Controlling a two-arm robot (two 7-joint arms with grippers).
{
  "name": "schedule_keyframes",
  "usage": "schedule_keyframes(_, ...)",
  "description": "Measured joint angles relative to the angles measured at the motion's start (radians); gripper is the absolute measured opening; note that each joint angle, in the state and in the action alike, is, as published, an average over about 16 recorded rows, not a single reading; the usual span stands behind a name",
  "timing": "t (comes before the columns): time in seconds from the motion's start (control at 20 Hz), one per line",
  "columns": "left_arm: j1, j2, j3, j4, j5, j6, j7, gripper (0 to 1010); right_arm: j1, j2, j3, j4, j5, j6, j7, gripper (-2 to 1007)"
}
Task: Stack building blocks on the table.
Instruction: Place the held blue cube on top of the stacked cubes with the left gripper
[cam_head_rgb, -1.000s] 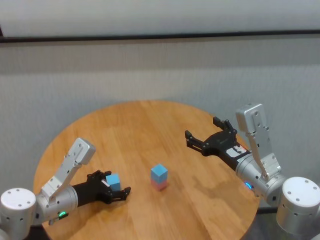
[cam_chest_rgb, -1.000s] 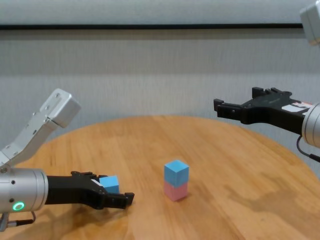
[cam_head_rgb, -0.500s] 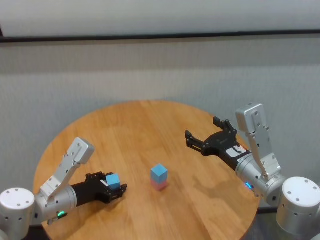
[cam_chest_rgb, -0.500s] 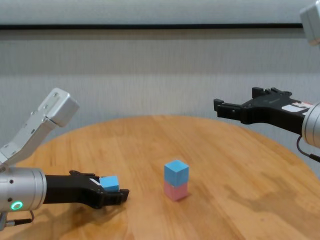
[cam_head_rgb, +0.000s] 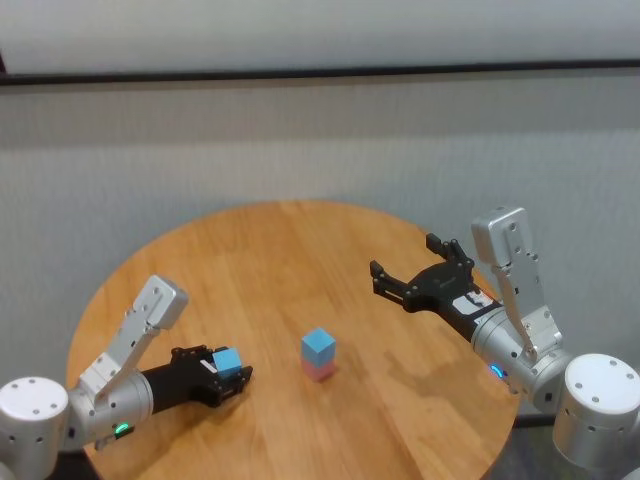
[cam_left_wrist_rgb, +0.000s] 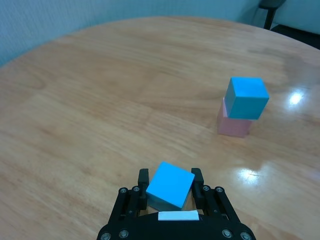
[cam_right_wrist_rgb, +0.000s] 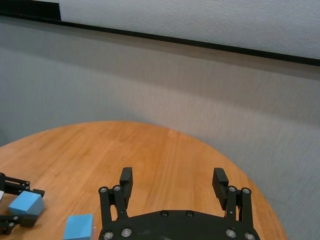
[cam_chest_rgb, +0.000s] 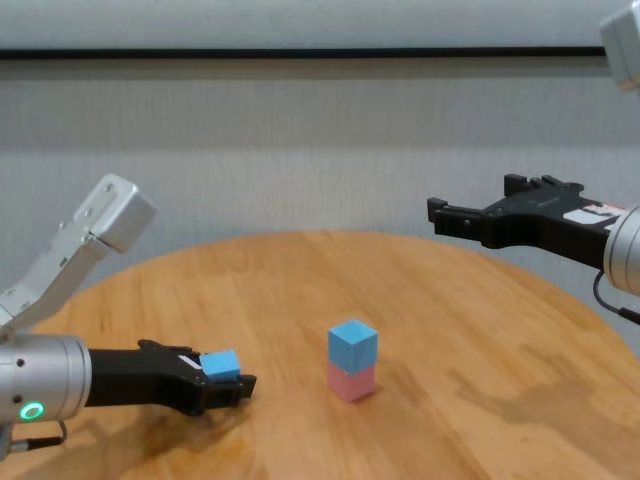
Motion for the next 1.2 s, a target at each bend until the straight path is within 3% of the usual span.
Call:
schedule_keyframes(0.2,0.016,0.018,-0.005,-0.065,-0.005,0.023,0.006,531,0.0,0.0,0.0,0.0,0.0,0.0,0.0,1005)
schedule_keyframes(0.45,0.041,0.049,-0.01,-0.185,-0.016,0.064,0.012,531,0.0,0.0,0.0,0.0,0.0,0.0,0.0,1005)
schedule_keyframes(0.75,0.053,0.074,0.002,-0.314,-0.026,0.12,0.021,531,0.0,0.0,0.0,0.0,0.0,0.0,0.0,1005)
schedule_keyframes(0.95,0.045,0.071,0.022,-0.356,-0.024,0.151,0.03,531,0.0,0.0,0.0,0.0,0.0,0.0,0.0,1005)
schedule_keyframes(1.2,0.021,0.046,0.055,-0.36,-0.012,0.18,0.046,531,0.0,0.0,0.0,0.0,0.0,0.0,0.0,1005)
